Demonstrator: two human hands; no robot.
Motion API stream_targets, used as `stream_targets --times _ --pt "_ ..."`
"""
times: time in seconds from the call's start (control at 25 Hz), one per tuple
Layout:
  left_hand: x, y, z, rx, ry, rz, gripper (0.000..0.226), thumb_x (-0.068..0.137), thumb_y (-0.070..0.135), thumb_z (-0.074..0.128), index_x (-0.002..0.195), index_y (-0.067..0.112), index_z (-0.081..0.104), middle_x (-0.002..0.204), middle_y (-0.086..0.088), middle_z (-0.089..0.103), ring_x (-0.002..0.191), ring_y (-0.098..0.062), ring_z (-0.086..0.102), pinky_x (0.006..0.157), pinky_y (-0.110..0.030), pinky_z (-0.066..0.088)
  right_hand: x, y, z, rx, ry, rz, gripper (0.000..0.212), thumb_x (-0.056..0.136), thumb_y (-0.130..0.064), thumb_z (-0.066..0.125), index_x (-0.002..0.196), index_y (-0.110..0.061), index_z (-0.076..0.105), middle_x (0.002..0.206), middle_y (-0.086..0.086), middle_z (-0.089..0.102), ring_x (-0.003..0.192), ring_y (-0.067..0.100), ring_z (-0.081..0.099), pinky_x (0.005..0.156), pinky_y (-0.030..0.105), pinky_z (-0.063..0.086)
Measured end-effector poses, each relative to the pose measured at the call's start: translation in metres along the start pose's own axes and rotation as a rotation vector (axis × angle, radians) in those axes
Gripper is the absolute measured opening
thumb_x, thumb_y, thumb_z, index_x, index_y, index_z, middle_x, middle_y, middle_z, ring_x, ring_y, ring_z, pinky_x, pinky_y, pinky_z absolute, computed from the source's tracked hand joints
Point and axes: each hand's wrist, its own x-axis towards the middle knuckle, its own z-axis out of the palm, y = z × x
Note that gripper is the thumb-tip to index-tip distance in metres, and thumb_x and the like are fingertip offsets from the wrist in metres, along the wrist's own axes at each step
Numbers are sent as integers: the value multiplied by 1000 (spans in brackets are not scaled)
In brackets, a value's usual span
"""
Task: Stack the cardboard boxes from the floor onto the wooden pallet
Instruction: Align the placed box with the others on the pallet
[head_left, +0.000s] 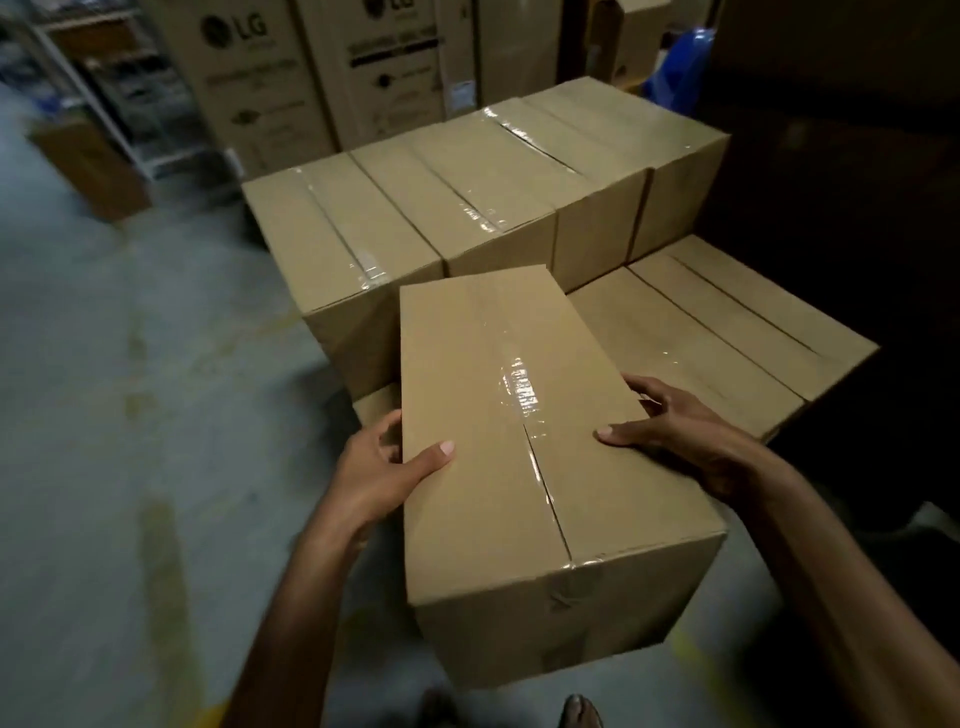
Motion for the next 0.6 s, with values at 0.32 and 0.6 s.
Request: stream_targets --times 0.32,0.6 --pt "-45 -40 -13 -79 238 -30 91 74 33 89 152 25 43 135 -4 63 119 -24 64 98 -53 57 13 -13 29 -89 -154 -53 81 81 -3 81 145 -39 45 104 -18 53 91 6 54 75 26 47" --pt "-50 -54 8 -151 389 4 84 78 21 88 150 22 46 134 1 63 117 -18 63 99 -49 56 57 -10 39 -128 -275 -104 91 74 -6 87 148 -40 45 129 -5 58 114 17 57 98 44 49"
